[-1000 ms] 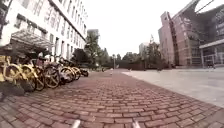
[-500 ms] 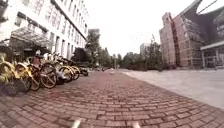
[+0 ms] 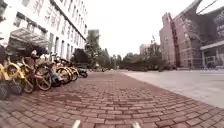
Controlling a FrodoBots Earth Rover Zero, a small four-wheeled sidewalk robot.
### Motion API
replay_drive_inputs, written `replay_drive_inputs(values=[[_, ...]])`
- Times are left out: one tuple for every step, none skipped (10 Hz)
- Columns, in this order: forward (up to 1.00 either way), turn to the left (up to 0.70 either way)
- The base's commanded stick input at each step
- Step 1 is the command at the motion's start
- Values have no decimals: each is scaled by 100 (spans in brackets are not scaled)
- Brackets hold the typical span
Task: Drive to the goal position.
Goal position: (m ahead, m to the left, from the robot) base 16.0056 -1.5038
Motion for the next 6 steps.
replay_drive_inputs(values=[[45, 0], [45, 0], [45, 0], [45, 0], [47, 0], [70, 0]])
